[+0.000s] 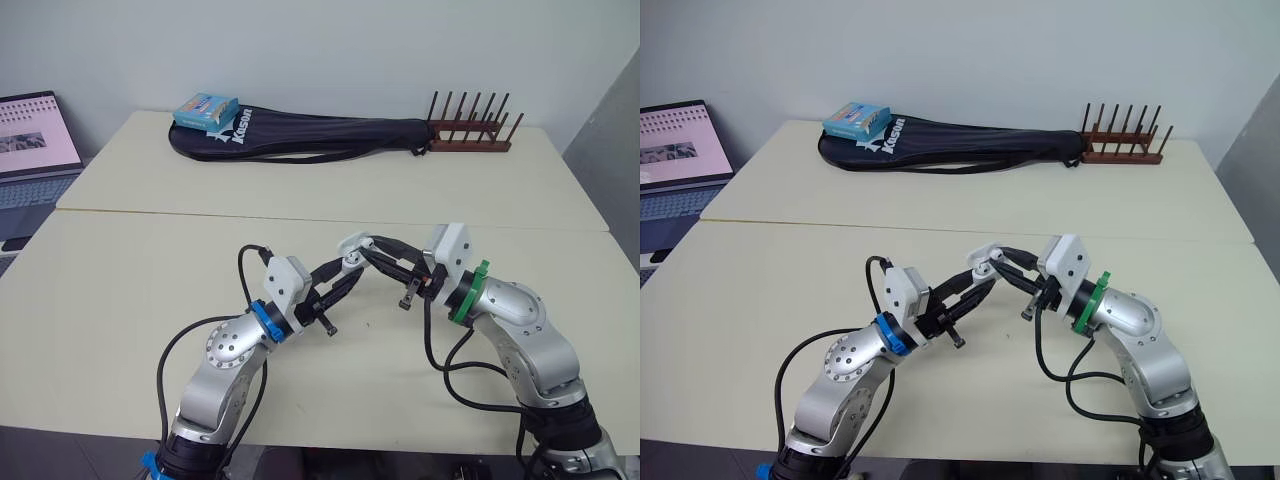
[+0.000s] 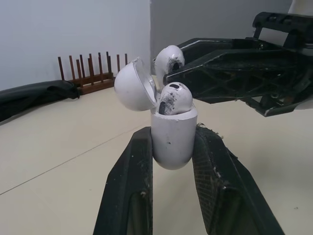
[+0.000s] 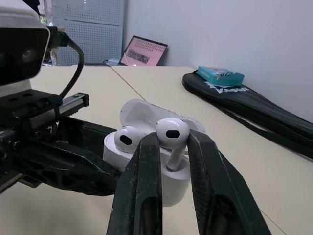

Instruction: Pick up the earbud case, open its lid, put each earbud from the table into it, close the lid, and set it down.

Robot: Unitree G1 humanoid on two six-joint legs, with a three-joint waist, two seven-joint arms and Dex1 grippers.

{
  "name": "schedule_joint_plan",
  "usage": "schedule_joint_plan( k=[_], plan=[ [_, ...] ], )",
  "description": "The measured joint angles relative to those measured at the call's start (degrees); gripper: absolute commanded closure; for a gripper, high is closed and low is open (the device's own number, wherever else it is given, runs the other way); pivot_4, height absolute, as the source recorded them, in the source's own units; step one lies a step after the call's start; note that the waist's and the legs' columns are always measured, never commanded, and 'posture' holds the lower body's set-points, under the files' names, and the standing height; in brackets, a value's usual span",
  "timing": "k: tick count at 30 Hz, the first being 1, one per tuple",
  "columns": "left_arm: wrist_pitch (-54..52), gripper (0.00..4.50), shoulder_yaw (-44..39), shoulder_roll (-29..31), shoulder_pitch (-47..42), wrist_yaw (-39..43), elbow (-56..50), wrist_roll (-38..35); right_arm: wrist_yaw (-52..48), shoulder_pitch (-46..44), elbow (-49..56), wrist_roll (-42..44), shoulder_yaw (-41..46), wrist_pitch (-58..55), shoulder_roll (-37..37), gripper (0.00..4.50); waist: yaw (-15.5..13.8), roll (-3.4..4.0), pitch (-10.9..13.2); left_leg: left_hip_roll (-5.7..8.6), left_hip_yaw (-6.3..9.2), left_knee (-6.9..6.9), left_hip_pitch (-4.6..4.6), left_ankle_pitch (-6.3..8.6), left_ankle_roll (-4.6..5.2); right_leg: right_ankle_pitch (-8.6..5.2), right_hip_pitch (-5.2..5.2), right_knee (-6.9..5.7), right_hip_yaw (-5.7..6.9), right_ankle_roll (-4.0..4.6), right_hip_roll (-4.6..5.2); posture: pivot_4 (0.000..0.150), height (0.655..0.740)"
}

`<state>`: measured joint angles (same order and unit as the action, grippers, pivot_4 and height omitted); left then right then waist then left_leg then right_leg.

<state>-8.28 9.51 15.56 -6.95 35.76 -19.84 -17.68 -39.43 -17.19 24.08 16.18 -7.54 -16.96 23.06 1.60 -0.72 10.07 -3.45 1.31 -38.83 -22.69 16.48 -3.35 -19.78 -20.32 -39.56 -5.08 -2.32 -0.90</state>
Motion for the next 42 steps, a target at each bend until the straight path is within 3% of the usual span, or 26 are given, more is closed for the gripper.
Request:
schedule_joint_plan(
  k=[7, 15, 21, 28, 32, 37, 42],
  plan=[
    [-0.2, 3.73, 0.1, 0.1, 0.1, 0.2, 0.0, 0.0, -0.6, 0.0, -0.7, -1.9, -0.9, 2.4, 1.5, 4.12, 0.0, 0.00, 0.0, 0.00, 0.00, 0.00, 0.00, 0.00, 0.00, 0.00, 0.00, 0.00, 0.00, 0.00, 0.00, 0.150, 0.7274],
    [-0.2, 3.73, 0.1, 0.5, 0.1, 0.1, 0.2, 0.2, -1.3, -0.5, -0.4, -1.4, -0.5, 1.2, 3.1, 1.47, 0.0, 0.00, 0.0, 0.00, 0.00, 0.00, 0.00, 0.00, 0.00, 0.00, 0.01, 0.00, 0.00, 0.00, 0.00, 0.150, 0.7274],
    [0.1, 3.73, 0.2, 0.3, -0.1, 0.7, 0.1, 0.1, -3.7, -0.9, 1.3, 2.3, 1.2, -4.0, 6.9, 1.47, -0.1, 0.00, 0.0, 0.02, 0.02, -0.01, -0.03, 0.00, 0.00, 0.00, 0.03, 0.04, 0.00, 0.00, 0.03, 0.150, 0.7274],
    [-3.6, 3.73, 0.3, 2.1, -0.5, 6.2, 0.7, -4.8, -9.9, 2.2, 3.8, 8.1, 13.7, -10.0, 22.1, 1.47, -0.1, 0.00, 0.0, 0.02, 0.00, 0.00, -0.03, 0.01, 0.02, 0.00, 0.05, 0.08, -0.01, 0.00, 0.00, 0.150, 0.7274],
    [-7.4, 3.73, 3.0, 5.1, -3.7, 15.3, 2.9, -8.8, -16.0, 1.3, 1.1, 10.0, 15.3, -11.1, 28.8, 2.76, 0.1, 0.05, 0.0, 0.04, -0.12, 0.01, 0.04, 0.01, 0.03, 0.00, 0.05, 0.04, 0.02, 0.01, -0.05, 0.150, 0.7274],
    [-10.4, 3.73, 6.4, 6.3, -8.2, 23.4, 4.8, -10.9, -22.5, -5.6, -2.2, 10.4, 9.6, -13.4, 31.3, 4.49, 0.2, 0.06, 0.0, 0.03, -0.09, 0.01, 0.03, 0.01, 0.03, 0.00, 0.02, 0.06, 0.00, 0.01, -0.05, 0.150, 0.7274],
    [-11.2, 3.73, 7.1, 6.1, -10.1, 26.2, 7.3, -11.0, -28.4, -8.7, -4.1, 9.8, 2.7, -13.2, 31.1, 4.50, 0.1, 0.05, 0.0, 0.03, -0.02, -0.01, -0.05, 0.01, 0.03, 0.00, 0.00, 0.14, 0.05, 0.01, -0.02, 0.150, 0.7274]
  ],
)
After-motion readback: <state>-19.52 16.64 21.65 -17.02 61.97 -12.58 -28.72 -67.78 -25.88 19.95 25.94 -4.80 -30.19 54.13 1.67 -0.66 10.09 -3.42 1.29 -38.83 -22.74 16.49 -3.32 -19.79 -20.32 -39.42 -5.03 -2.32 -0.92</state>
